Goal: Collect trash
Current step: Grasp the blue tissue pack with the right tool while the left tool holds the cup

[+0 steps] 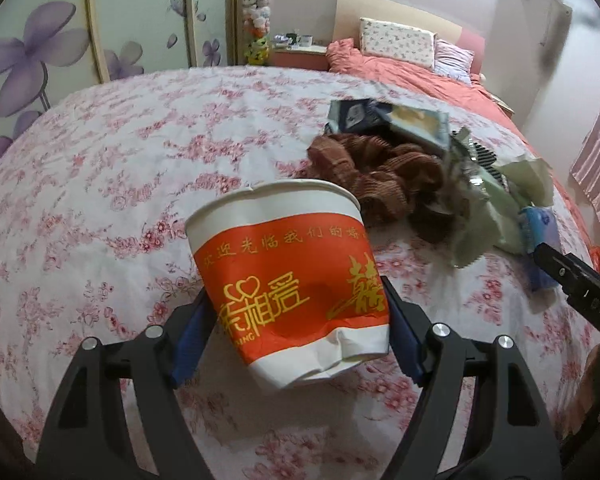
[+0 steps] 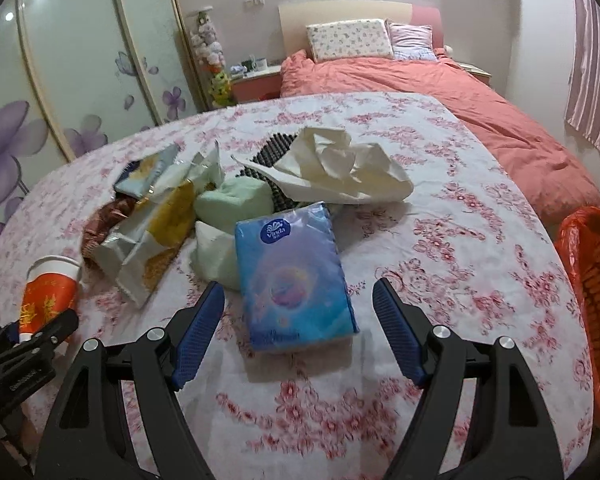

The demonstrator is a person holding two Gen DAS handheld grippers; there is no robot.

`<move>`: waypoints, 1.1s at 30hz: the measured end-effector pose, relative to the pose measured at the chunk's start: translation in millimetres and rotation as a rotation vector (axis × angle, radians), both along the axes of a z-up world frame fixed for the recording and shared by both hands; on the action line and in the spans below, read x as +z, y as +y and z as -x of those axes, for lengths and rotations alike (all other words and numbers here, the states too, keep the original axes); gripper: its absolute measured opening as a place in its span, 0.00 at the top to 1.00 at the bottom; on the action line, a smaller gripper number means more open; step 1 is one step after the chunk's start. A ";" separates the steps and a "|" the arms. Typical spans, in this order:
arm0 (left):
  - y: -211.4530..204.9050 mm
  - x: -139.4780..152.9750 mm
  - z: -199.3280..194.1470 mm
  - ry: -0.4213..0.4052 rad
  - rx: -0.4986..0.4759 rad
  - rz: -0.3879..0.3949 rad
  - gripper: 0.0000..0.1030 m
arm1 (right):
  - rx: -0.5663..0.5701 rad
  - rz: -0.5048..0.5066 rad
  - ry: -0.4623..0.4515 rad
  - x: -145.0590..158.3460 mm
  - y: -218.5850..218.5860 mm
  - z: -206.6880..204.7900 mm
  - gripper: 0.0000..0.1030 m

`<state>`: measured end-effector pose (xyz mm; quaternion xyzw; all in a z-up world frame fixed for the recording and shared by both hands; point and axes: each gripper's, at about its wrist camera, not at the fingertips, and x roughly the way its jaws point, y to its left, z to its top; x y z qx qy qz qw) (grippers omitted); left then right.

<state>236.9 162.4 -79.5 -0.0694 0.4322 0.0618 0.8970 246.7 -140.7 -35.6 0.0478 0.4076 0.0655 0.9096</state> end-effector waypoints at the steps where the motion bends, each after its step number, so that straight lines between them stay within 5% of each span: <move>1: 2.0 -1.1 0.0 0.003 0.002 0.005 0.27 | 0.000 -0.002 0.015 -1.9 -0.4 -2.0 0.27; 12: 5.1 -1.8 -4.9 -0.006 0.000 0.018 0.27 | -0.006 -0.007 0.013 -2.1 -2.1 -3.8 0.29; 21: 9.6 -1.5 -14.7 -0.001 0.019 0.005 0.27 | 0.001 -0.017 0.028 -3.6 -2.1 -8.5 0.45; 33: 7.0 10.3 -5.9 -0.040 0.013 0.011 0.27 | -0.018 -0.030 0.003 3.1 -17.1 5.9 0.48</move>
